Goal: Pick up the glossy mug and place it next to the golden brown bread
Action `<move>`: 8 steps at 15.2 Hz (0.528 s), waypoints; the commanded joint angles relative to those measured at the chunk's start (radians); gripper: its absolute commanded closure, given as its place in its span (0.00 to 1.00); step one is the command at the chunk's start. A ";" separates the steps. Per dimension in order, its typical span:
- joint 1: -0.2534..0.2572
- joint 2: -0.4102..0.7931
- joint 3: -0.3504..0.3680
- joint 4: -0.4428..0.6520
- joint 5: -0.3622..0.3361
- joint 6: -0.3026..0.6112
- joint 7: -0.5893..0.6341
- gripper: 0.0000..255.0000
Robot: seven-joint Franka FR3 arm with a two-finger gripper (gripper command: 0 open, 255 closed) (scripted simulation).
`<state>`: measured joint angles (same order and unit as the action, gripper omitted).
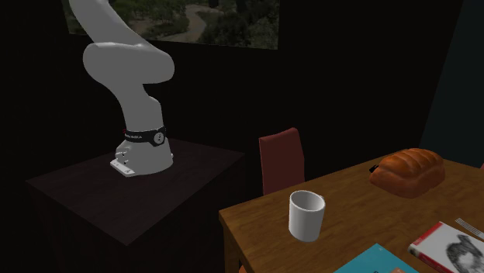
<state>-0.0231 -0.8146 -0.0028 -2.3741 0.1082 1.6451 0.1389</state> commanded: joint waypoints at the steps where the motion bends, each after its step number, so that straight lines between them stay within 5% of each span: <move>1: 0.000 0.000 0.000 0.000 0.000 0.000 0.000 0.00; 8: 0.003 0.119 0.015 -0.138 0.003 0.245 -0.018 0.00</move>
<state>-0.0218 -0.7188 0.0083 -2.4966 0.1102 1.8512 0.1222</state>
